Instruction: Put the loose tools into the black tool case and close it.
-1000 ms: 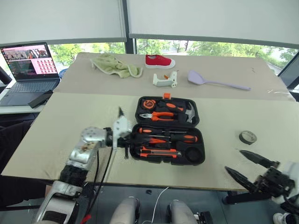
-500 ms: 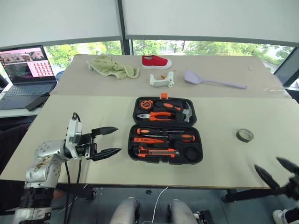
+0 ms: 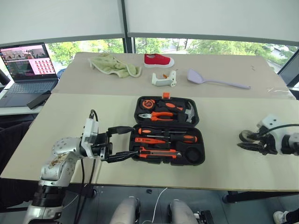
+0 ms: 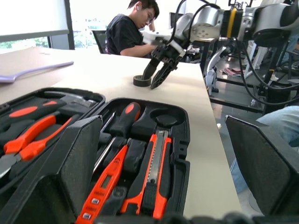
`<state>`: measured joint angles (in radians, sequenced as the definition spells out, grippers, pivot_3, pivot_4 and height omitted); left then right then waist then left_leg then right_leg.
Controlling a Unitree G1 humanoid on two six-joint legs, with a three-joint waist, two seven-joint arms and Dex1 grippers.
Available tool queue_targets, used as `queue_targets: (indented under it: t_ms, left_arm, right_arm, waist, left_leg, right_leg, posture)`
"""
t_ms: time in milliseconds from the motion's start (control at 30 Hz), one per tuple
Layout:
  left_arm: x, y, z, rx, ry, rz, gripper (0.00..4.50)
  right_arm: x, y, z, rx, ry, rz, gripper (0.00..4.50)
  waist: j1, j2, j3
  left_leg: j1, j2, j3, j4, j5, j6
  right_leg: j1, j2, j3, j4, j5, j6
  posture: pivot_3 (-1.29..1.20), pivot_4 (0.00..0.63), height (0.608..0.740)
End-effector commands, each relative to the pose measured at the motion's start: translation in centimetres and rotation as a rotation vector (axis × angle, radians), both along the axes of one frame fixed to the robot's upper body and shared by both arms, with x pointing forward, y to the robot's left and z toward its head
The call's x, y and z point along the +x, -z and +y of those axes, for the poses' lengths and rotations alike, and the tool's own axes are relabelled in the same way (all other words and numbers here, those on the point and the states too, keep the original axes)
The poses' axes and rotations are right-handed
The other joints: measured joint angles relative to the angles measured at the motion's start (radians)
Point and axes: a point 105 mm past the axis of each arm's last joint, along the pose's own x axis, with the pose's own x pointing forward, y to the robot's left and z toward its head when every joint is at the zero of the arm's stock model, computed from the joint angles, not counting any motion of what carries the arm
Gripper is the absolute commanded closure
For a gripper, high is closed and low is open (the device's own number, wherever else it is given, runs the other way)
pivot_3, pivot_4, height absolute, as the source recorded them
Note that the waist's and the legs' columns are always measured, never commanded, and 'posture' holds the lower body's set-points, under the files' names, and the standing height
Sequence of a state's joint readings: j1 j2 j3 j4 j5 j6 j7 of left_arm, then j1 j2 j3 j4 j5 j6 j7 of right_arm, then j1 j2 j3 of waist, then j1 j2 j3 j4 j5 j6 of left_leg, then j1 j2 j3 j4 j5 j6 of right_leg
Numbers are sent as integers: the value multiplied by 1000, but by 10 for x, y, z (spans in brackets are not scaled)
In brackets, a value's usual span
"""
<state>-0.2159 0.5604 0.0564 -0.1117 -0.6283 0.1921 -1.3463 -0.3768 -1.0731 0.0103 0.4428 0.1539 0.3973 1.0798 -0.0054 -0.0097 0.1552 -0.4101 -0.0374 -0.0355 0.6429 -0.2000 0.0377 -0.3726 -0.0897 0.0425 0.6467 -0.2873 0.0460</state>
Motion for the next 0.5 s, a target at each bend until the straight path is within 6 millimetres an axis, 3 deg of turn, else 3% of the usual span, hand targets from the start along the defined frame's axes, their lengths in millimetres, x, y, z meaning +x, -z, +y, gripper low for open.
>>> queue_targets:
  t_ms: [33,167,233,367,500]
  left_arm:
    - [-5,-9,-3,1,22,-53,0]
    - [-10,-10,-2,0,57,-71,0]
    - [-13,-10,-1,9,79,-80,0]
    - [-16,-6,3,25,97,-79,0]
    - [-19,3,10,58,95,-60,0]
  right_arm:
    - [5,-7,1,-13,-21,-11,3139]
    - [12,-25,13,4,-140,-108,4472]
    - [10,-43,40,86,-296,-168,4472]
    - [-17,-76,111,352,-576,-143,4472]
    - [-48,-80,172,473,-708,12,4472]
  waist:
    - [-2,0,0]
    - [-6,0,0]
    - [-7,0,0]
    - [-15,1,1]
    - [-8,1,1]
  left_leg:
    - [0,0,0,0,0,0]
    - [0,0,0,0,0,0]
    - [0,0,0,0,0,0]
    - [0,2,0,0,0,0]
    - [0,3,-3,0,0,0]
  right_leg:
    - [0,0,0,0,0,0]
    - [0,0,0,0,0,0]
    - [0,1,0,0,0,0]
    - [0,1,0,1,0,0]
    - [0,-1,0,0,0,0]
  posture:
    - [0,150,740]
    - [0,150,740]
    - [0,150,740]
    - [0,150,740]
    - [0,150,740]
